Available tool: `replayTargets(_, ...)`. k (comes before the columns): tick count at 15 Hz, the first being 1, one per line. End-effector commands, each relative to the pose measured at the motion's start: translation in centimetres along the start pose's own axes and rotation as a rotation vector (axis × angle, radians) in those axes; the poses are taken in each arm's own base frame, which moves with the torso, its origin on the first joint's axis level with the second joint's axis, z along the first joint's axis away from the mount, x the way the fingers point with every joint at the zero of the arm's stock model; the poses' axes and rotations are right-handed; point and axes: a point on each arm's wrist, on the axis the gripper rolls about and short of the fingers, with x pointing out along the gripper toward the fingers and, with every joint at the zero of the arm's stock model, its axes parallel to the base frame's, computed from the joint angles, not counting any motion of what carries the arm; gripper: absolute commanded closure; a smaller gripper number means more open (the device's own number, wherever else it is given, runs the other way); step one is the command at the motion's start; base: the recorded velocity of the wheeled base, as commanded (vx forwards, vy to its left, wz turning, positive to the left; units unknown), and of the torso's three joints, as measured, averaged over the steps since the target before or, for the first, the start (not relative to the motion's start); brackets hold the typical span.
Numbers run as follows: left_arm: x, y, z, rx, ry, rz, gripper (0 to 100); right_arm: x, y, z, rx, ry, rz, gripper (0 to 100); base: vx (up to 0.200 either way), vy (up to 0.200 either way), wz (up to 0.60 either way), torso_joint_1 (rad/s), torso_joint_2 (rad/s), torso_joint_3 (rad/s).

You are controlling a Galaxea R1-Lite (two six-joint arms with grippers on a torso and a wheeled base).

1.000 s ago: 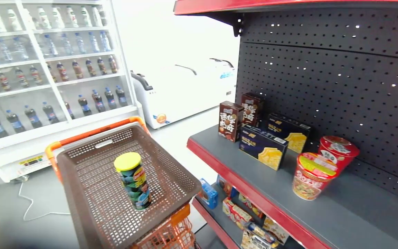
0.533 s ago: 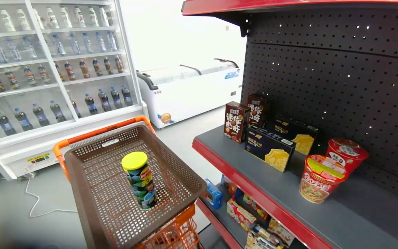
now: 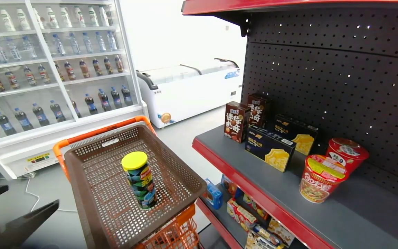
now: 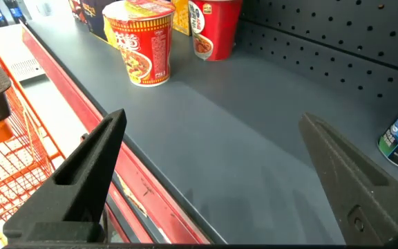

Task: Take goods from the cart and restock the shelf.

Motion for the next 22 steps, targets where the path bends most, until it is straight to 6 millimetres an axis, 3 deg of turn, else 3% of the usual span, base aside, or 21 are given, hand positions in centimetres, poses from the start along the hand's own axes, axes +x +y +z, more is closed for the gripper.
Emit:
replayTargets(1, 5.6, -0.2, -3.1, -0.012, 0.140, -0.066, 0, 0.0, 0.0, 0.0, 0.000, 0.002, 0.000, 0, 0.000, 0.000, 0.00, 0.000, 0.00, 0.000)
replayTargets(5, 9.7, -0.1, -5.4, -0.011, 0.142, -0.074, 0, 0.0, 0.0, 0.0, 0.000, 0.000, 0.000, 0, 0.000, 0.000, 0.00, 0.000, 0.00, 0.000)
replayTargets(12, 17.0, 0.3, -6.9, -0.045, 0.111, -0.065, 0, 0.0, 0.0, 0.0, 0.000, 0.002, 0.000, 0, 0.000, 0.000, 0.00, 0.000, 0.00, 0.000)
replayTargets(20, 23.1, 0.5, -7.6, -0.040, 0.120, -0.112, 0, 0.0, 0.0, 0.0, 0.000, 0.002, 0.000, 0, 0.000, 0.000, 0.00, 0.000, 0.00, 0.000)
replayTargets(22, 24.1, 0.4, -8.8, -0.025, 0.146, -0.119, 0, 0.0, 0.0, 0.0, 0.000, 0.000, 0.000, 0, 0.000, 0.000, 0.00, 0.000, 0.00, 0.000)
